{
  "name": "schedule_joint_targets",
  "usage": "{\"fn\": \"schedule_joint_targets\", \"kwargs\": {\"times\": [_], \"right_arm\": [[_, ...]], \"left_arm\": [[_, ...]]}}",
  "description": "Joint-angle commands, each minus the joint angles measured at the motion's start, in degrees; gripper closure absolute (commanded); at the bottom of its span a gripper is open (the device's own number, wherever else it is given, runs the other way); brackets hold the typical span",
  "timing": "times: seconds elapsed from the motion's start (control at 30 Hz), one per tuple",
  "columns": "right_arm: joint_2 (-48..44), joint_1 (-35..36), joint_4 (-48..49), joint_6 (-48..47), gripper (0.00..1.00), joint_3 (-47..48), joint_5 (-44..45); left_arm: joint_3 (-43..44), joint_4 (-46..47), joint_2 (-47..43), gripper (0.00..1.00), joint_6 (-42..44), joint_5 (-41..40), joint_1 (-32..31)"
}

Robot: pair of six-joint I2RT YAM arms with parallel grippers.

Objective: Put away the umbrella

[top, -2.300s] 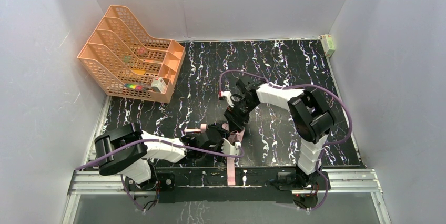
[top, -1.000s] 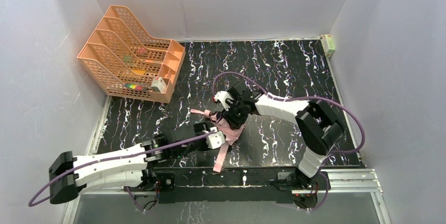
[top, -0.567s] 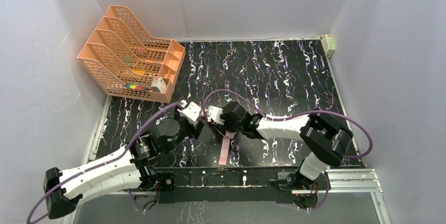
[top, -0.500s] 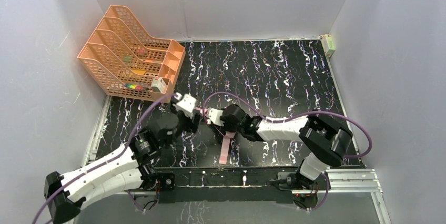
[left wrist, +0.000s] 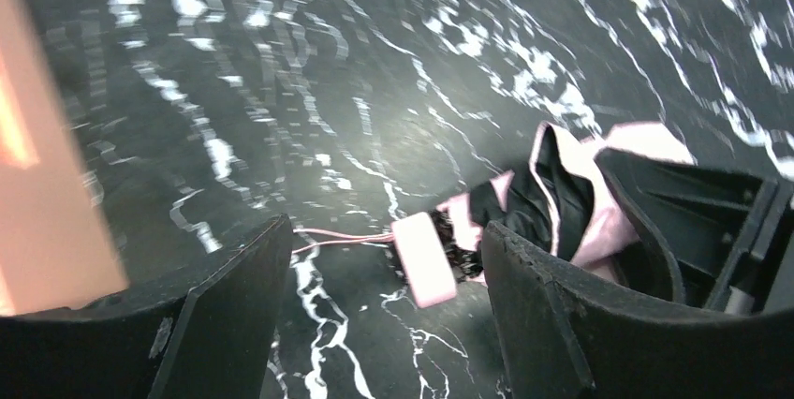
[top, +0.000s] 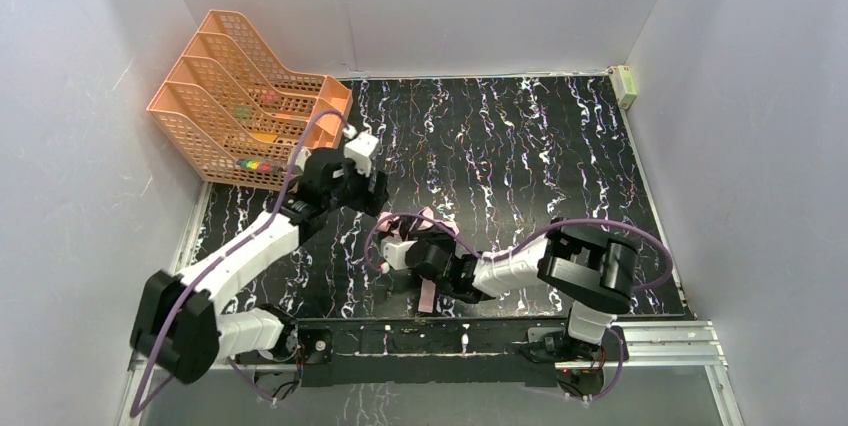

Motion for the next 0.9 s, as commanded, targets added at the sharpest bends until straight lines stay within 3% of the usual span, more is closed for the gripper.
{"fn": "schedule_joint_targets", "kwargs": {"times": [0.0, 0.23, 0.53, 0.87], "right_arm": [[7.0, 4.7, -10.8, 1.9, 1.00, -3.5, -6.7], [7.3, 7.5, -8.6, 2.1, 1.00, -4.6, -7.5], [4.6, 8.2, -8.2, 1.3, 1.00, -6.4, -6.8], [3.4, 8.3, -8.3, 1.9, 1.00, -7.3, -6.0]], "left_arm": [[4.0, -4.1, 6.4, 0.27, 13.0, 20.5, 0.3], [4.9, -5.8, 14.5, 0.23, 23.8, 33.6, 0.3], [7.1, -8.5, 21.7, 0.13, 30.3, 40.9, -0.1], [9.0, -14.9, 30.6, 0.16, 35.3, 40.6, -5.1]]}}
